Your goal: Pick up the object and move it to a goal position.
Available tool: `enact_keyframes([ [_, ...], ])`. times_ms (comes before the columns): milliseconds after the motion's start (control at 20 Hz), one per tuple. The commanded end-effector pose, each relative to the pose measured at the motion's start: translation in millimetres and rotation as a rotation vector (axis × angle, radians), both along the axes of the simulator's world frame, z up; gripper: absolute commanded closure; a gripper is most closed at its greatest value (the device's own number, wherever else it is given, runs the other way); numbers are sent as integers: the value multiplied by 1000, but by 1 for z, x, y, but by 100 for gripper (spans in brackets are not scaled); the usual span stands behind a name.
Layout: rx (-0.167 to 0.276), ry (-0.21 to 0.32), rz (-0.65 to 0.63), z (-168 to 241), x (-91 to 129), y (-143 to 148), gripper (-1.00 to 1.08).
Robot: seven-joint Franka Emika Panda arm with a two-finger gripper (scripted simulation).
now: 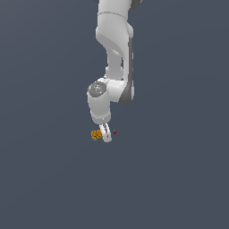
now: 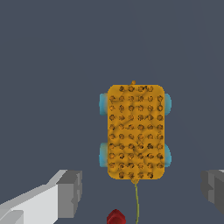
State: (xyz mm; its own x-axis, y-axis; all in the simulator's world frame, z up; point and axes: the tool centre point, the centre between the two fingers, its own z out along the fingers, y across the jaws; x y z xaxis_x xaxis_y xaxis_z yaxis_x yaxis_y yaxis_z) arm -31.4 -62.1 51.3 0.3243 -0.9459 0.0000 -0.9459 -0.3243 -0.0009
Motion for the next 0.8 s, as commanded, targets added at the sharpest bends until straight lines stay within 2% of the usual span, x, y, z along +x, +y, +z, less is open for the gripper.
enact_keyframes([
  [0,0,1,-2,-12,-1,0,-92],
  [450,0,1,-4,-36,0,0,-92],
  [500,0,1,-4,-36,0,0,108],
  [750,0,1,-4,-36,0,0,108],
])
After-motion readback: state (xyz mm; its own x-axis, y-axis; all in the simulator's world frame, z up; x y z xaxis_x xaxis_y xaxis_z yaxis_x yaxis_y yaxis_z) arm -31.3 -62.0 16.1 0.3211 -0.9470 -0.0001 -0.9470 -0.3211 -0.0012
